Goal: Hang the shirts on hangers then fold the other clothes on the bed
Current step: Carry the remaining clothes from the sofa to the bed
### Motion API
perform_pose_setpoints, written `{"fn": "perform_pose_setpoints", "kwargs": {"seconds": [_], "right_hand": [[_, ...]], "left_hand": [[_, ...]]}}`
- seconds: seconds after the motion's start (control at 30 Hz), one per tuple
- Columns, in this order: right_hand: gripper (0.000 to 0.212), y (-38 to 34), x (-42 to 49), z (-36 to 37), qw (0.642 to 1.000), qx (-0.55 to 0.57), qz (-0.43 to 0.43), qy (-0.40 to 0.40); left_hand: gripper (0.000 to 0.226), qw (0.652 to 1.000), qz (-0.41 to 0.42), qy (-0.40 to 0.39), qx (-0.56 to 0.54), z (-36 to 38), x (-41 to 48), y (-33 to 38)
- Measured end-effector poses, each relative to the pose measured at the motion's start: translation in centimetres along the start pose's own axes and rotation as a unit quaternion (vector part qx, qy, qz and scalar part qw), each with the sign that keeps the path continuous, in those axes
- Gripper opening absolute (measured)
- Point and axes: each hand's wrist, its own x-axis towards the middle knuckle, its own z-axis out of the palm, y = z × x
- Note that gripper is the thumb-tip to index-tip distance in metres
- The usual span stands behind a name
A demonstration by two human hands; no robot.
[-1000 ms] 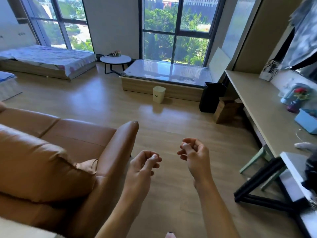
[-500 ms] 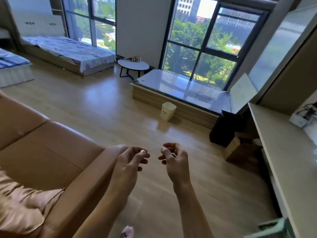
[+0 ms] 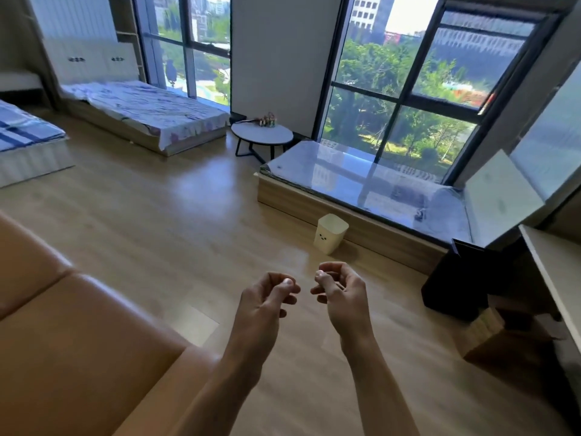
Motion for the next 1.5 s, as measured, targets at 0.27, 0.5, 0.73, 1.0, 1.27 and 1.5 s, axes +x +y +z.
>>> {"fn": "perform_pose_setpoints", "kwargs": {"seconds": [0.27, 0.5, 0.73, 1.0, 1.27, 1.5], "right_hand": [[0.004, 1.9, 19.8, 5.5, 0.997, 0.003, -0.013, -0.072], [0.002, 0.3, 37.5, 10.7, 0.989, 0.006, -0.036, -0.143], [0.008, -2.6, 50.0, 20.5, 0.967, 0.002, -0.047, -0.251], [0.007, -3.4, 61.6, 36.8, 0.944, -0.012, -0.059, -0.325], [0.007, -6.8, 71.2, 54.7, 0.919, -0.009, -0.049, -0.392], [0.006, -9.3, 77.7, 70.2, 0.897, 0.018, -0.051, -0.439]], "left_hand": [[0.018, 0.996, -0.022, 0.081, 0.007, 2.2, 17.6, -1.3], [0.019, 0.985, -0.019, 0.169, 0.017, 3.3, 33.4, 0.8], [0.021, 0.963, 0.001, 0.271, 0.003, 0.1, 46.3, 3.3], [0.022, 0.935, 0.002, 0.353, -0.022, -9.8, 60.9, 2.7], [0.021, 0.915, 0.012, 0.401, -0.032, -23.1, 75.7, 6.0], [0.021, 0.892, 0.016, 0.451, -0.025, -33.4, 85.9, 7.0]]}}
